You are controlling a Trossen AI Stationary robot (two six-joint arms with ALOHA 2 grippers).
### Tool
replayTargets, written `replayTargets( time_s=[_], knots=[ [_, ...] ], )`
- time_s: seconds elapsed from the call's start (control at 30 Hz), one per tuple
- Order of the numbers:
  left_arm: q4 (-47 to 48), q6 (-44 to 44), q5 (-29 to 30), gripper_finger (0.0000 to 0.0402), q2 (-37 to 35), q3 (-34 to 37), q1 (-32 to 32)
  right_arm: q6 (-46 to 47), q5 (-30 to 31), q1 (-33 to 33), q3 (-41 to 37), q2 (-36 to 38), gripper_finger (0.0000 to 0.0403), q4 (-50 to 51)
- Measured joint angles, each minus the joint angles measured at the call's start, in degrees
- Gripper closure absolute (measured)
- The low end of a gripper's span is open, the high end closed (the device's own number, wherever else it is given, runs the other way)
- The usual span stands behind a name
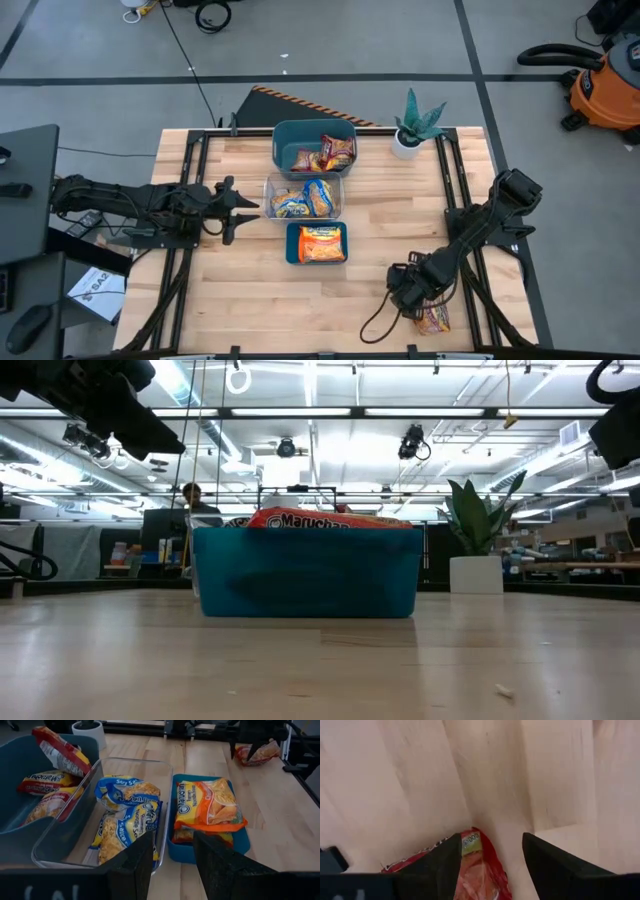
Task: Sort Maruchan noodles
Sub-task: Put the red noodle pack into the top blue bin
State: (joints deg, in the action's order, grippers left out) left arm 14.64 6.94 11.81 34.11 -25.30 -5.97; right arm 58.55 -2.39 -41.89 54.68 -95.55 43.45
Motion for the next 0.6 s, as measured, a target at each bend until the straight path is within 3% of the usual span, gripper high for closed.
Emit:
replayTargets(
  time_s=[0.37, 0.6],
  knots=[
    [0.8, 0.1, 0.0, 0.0256, 0.0, 0.0, 0.0, -2.7, 0.9, -0.3, -5.5, 0.0, 0.0246, -9.4],
    [0.8, 0.0, 0.0, 0.0256, 0.0, 0.0, 0.0, -4.3, -1.8, -0.4, -5.7, 0.0, 0.0347, -9.1]
  ],
)
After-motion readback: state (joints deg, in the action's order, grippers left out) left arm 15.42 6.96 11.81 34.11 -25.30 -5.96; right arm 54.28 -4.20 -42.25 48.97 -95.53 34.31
